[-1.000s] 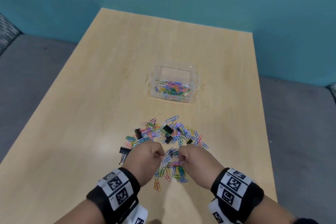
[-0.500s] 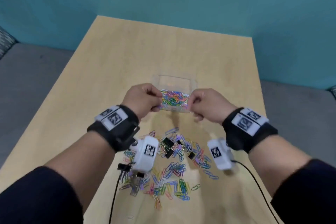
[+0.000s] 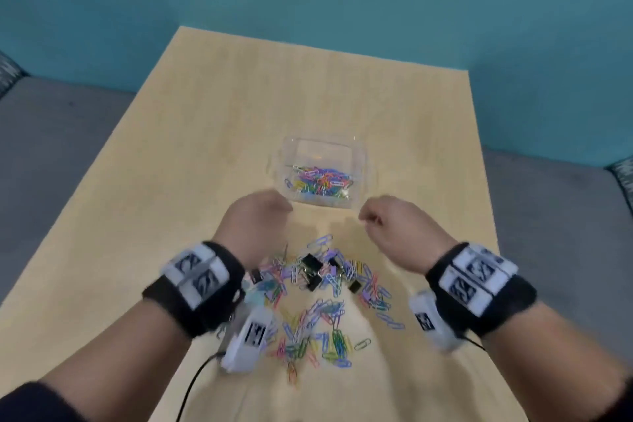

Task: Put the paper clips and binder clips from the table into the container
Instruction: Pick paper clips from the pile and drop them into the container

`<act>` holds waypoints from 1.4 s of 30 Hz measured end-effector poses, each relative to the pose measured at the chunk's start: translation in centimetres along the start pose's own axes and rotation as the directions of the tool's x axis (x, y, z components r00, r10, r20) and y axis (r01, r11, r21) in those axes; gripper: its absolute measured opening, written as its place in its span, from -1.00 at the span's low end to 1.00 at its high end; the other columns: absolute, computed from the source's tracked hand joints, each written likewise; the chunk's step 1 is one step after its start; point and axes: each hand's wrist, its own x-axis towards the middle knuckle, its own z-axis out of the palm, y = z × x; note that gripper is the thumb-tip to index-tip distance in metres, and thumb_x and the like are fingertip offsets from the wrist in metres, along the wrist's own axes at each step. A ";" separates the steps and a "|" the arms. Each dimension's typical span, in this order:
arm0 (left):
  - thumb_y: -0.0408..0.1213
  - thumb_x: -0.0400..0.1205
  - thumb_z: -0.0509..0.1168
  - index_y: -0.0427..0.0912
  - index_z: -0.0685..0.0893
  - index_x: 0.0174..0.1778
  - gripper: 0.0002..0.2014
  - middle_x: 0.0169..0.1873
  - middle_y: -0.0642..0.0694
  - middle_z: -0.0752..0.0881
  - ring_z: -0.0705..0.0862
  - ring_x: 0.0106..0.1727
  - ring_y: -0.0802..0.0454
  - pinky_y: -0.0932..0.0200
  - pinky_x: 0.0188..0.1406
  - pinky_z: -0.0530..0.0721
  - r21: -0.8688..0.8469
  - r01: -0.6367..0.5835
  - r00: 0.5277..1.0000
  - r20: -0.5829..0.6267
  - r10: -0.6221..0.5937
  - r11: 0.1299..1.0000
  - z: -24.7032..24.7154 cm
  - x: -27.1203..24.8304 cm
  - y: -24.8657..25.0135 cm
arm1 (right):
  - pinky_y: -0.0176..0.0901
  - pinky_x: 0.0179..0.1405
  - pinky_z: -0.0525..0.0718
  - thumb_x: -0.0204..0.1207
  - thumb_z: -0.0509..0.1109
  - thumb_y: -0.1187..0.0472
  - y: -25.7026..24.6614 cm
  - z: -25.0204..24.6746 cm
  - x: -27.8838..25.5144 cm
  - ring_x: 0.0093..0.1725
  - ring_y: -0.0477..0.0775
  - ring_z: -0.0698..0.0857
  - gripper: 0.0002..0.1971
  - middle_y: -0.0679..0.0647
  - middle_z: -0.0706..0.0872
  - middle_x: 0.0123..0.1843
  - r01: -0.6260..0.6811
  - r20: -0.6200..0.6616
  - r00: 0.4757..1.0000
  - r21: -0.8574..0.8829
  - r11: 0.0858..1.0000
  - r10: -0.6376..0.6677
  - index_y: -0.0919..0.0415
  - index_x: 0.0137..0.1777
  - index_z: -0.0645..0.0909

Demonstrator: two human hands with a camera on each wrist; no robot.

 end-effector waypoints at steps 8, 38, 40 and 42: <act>-0.13 0.19 0.22 -0.05 0.60 -0.42 -0.86 -0.30 -0.01 0.59 0.59 -0.25 -0.07 0.16 -0.47 0.64 0.591 -0.580 0.742 0.667 0.064 0.560 6.7 -16.2 -6.5 | -0.12 -0.41 0.64 0.14 0.30 0.14 0.5 10.4 -13.8 -0.16 0.15 0.60 -0.87 0.14 0.68 -0.07 0.416 0.440 0.870 -0.420 0.807 -0.220 0.01 -0.29 0.59; -0.56 0.42 0.13 -0.16 0.52 0.05 -0.66 0.09 -0.13 0.44 0.37 0.14 -0.13 0.03 0.08 0.47 0.679 -0.286 0.946 0.312 0.087 0.676 8.8 -11.8 -5.9 | 0.00 -0.31 0.52 0.10 0.42 0.49 -3.0 15.1 -9.2 -0.20 0.22 0.55 -0.66 0.15 0.55 -0.13 0.097 0.062 0.994 -0.237 0.967 -0.085 0.16 -0.14 0.53; -0.58 0.43 0.12 -0.13 0.53 0.05 -0.65 0.07 -0.11 0.45 0.38 0.09 -0.10 0.07 -0.02 0.47 0.671 -0.287 0.947 0.308 0.095 0.683 8.8 -12.0 -6.2 | 0.01 -0.26 0.47 0.21 0.33 0.52 -2.8 15.0 -9.4 -0.12 0.23 0.54 -0.66 0.16 0.53 -0.05 0.090 0.075 0.994 -0.201 0.975 -0.076 0.18 -0.05 0.53; -0.60 0.43 0.13 -0.12 0.54 0.04 -0.63 0.05 -0.11 0.45 0.36 -0.01 -0.04 0.12 -0.16 0.36 0.665 -0.293 0.946 0.308 0.105 0.687 8.6 -12.1 -6.4 | 0.02 -0.26 0.44 0.27 0.25 0.55 -2.6 14.6 -9.5 -0.07 0.24 0.53 -0.63 0.17 0.51 0.00 0.103 0.086 0.992 -0.192 0.976 -0.088 0.19 0.03 0.53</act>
